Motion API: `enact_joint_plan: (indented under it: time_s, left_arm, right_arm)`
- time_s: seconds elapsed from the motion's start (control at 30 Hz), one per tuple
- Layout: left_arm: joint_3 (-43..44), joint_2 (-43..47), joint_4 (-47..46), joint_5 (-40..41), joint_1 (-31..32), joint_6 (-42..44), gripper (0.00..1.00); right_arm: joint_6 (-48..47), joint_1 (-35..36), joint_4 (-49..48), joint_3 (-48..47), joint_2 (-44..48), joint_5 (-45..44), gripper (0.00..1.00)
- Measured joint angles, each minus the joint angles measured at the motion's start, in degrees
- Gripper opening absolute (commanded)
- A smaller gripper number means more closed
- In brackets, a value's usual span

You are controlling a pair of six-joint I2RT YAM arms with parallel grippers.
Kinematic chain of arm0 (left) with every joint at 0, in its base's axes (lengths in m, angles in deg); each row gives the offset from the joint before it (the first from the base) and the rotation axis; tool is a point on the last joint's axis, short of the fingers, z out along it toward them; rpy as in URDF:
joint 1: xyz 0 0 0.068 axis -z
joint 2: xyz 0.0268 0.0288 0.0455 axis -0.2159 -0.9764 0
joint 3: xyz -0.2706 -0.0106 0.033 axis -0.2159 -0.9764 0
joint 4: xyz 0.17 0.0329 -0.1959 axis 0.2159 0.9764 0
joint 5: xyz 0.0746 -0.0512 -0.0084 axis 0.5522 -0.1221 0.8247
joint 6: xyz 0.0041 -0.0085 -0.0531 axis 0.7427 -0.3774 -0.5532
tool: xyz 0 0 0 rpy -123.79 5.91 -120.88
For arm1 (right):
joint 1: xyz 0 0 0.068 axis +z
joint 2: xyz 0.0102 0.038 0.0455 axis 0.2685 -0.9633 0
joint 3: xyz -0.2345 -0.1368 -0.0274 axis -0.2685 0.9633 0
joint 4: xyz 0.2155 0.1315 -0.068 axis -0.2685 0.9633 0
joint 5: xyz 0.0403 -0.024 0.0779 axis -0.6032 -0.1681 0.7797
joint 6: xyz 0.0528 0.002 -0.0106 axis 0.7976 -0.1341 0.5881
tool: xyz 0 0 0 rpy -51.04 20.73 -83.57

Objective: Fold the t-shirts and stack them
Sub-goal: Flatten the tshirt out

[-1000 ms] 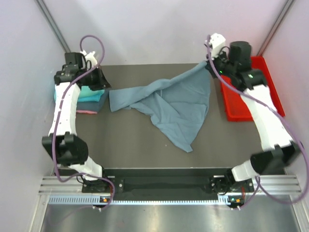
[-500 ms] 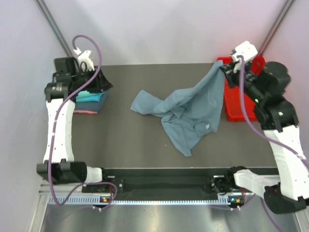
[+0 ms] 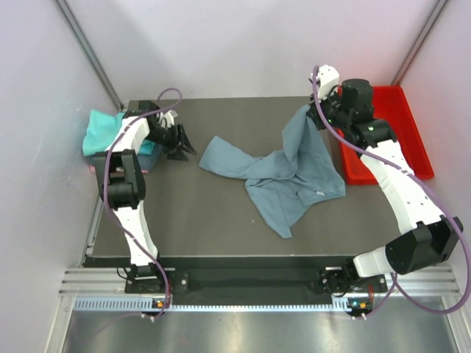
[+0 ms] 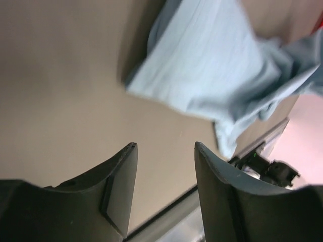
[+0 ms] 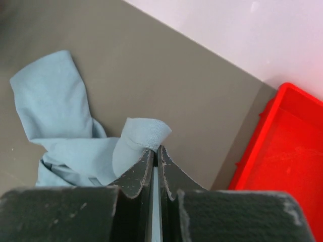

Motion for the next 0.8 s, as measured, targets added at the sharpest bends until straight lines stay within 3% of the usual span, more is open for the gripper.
enact_joint_plan:
  time_s: [0.17, 0.57, 0.63, 0.67, 0.73, 0.8]
  left_arm:
    - [6.03, -4.39, -1.99, -1.38, 0.33, -1.20, 0.56]
    - [6.27, -14.03, -3.80, -2.64, 4.50, -2.27, 0.49]
    - [6.32, -14.19, -3.93, -3.06, 5.11, -2.38, 0.37]
    - [6.38, -14.19, -4.13, -3.28, 5.33, -2.45, 0.22]
    - [6.38, -14.19, -4.44, -3.82, 5.64, -2.73, 0.02]
    - [6.38, -14.16, -4.57, -4.15, 5.92, -2.40, 0.00]
  right_arm:
    - [0.00, 0.00, -1.40, -2.03, -0.37, -0.11, 0.00]
    - [-0.11, 0.00, -2.40, -4.85, -4.94, -0.57, 0.00]
    - [-0.11, 0.00, -2.38, -4.87, -5.42, -0.63, 0.00]
    - [-0.11, 0.00, -2.36, -4.87, -5.55, -0.63, 0.00]
    - [-0.09, 0.00, -2.36, -4.92, -5.57, -0.66, 0.00]
    - [-0.11, 0.00, -2.45, -5.20, -5.57, -0.66, 0.00]
